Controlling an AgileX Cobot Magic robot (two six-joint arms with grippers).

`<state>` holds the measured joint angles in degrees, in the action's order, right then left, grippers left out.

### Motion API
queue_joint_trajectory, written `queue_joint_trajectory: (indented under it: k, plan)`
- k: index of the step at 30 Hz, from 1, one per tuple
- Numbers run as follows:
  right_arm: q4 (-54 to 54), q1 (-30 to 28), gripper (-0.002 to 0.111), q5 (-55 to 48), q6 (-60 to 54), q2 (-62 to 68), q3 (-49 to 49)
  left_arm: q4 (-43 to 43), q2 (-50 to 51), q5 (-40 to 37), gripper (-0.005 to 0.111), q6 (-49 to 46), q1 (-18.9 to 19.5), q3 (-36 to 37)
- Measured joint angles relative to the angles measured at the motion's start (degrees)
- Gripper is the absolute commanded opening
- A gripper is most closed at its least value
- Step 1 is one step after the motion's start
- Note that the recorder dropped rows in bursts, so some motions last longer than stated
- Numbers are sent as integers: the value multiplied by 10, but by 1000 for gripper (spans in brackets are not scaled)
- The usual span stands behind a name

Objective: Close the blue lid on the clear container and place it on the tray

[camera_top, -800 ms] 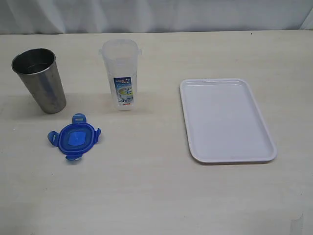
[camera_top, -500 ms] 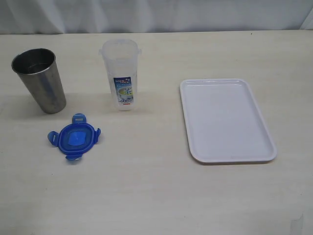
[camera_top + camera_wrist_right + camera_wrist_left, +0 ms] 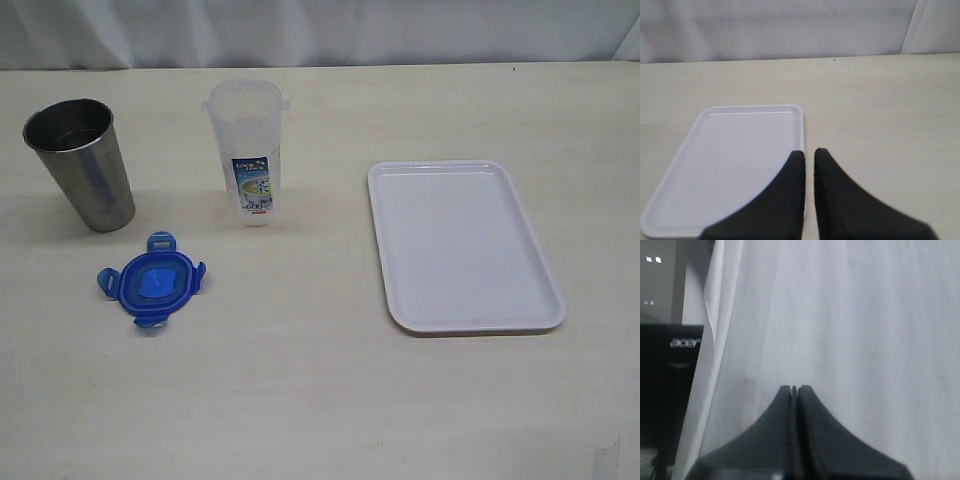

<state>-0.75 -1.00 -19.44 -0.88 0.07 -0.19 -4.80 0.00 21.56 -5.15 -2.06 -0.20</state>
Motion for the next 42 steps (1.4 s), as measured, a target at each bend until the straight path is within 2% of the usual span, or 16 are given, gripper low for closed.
queue_joint_trajectory:
  k: [4, 7, 8, 12, 14, 22, 27, 33, 42]
  plan:
    - [0, 0, 7, 0, 0, 0, 0, 0, 0, 66, 4, 73, 0, 0]
    - [0, 0, 7, 0, 0, 0, 0, 0, 0, 79, 22, 110, 0, 0]
    - [0, 0, 7, 0, 0, 0, 0, 0, 1, 79, 32, 114, 0, -1]
    - [0, 0, 7, 0, 0, 0, 0, 15, 27, 86, 89, 123, 0, -19]
    - [0, 0, 7, 0, 0, 0, 0, 31, 46, 89, 103, 124, 0, -27]
    - [0, 0, 7, 0, 0, 0, 0, 69, 162, 92, 105, 138, 0, -38]
    - [0, 0, 7, 0, 0, 0, 0, 101, 270, 106, 105, 139, 0, -38]
    - [0, 0, 7, 0, 0, 0, 0, 137, 435, 192, 105, 139, 0, -39]
    - [0, 0, 7, 0, 0, 0, 0, 159, 691, 363, 105, 124, 0, -40]
